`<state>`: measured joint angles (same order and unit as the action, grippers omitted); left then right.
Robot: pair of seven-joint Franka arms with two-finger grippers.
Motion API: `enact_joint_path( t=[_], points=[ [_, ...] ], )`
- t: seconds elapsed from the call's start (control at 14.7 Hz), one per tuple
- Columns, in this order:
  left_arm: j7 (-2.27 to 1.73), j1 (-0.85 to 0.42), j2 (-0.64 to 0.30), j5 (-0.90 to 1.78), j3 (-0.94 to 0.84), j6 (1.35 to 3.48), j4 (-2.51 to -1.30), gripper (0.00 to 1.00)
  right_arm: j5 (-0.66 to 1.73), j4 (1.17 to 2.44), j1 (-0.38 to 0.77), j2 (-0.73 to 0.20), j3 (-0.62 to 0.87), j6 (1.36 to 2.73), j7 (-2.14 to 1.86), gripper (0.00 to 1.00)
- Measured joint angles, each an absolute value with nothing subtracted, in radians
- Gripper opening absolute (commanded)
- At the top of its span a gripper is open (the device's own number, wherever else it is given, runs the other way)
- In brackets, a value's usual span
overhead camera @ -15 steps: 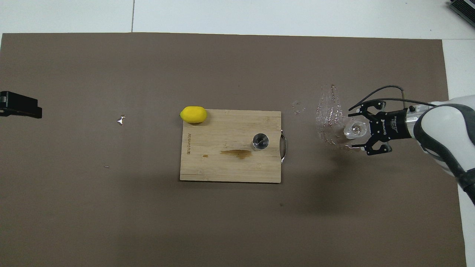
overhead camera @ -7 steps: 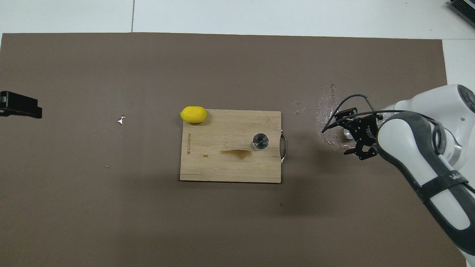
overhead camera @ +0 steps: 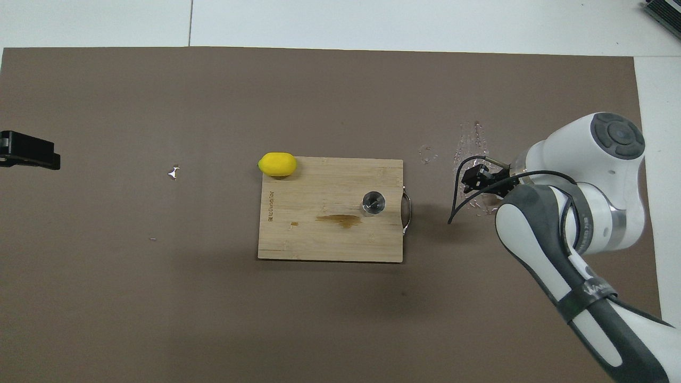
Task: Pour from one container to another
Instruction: 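Open the right gripper and withdraw it from the glass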
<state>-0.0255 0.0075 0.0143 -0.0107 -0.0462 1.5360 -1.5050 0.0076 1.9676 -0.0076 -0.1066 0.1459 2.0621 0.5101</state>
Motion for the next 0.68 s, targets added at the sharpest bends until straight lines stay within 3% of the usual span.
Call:
enact_joint_path(
  t=[0.48,0.68],
  points=[
    [-0.025,0.007,0.014,-0.011,-0.046,1.536,-1.505,1.0,-0.061,1.654,-0.017,-0.034,0.133,1.752,0.322,1.0],
    [-0.025,0.007,0.014,-0.011,-0.046,1.536,-1.505,1.0,-0.061,1.611,-0.033,-0.019,0.126,1.669,0.288,1.0]
  ],
)
